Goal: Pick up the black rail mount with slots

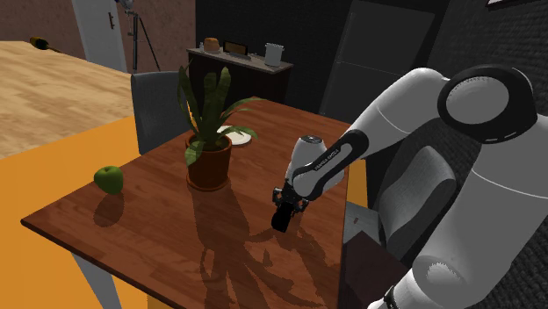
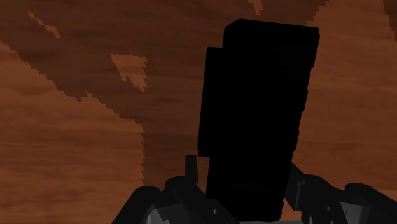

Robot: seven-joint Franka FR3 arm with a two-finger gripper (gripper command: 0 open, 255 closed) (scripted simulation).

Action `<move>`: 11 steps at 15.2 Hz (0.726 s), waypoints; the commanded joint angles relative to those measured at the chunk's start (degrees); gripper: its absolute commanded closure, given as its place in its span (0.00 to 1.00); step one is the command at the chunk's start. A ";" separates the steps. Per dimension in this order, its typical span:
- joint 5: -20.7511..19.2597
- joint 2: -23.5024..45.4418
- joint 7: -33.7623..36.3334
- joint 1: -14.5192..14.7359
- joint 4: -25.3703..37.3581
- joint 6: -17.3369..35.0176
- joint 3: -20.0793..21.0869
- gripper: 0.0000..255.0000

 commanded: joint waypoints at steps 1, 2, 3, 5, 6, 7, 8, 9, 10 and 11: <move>-0.06 0.09 0.03 0.01 -0.06 0.15 -0.03 1.00; -0.05 0.09 0.01 -0.01 -0.06 0.16 -0.03 1.00; -0.04 0.07 -0.02 -0.02 -0.05 0.12 -0.03 1.00; -0.03 0.05 -0.02 -0.02 -0.07 0.13 -0.03 1.00; -0.03 0.04 -0.03 -0.02 -0.06 0.11 -0.03 1.00; -0.02 0.05 -0.03 -0.03 -0.03 0.09 -0.03 1.00; -0.04 0.06 -0.02 -0.02 -0.04 0.11 -0.03 1.00; -0.11 0.18 0.10 0.05 0.08 0.11 -0.04 1.00; 0.40 -0.70 -0.27 -0.09 0.01 -0.69 0.20 1.00; 0.89 -1.56 -0.61 -0.20 -0.02 -1.50 0.40 1.00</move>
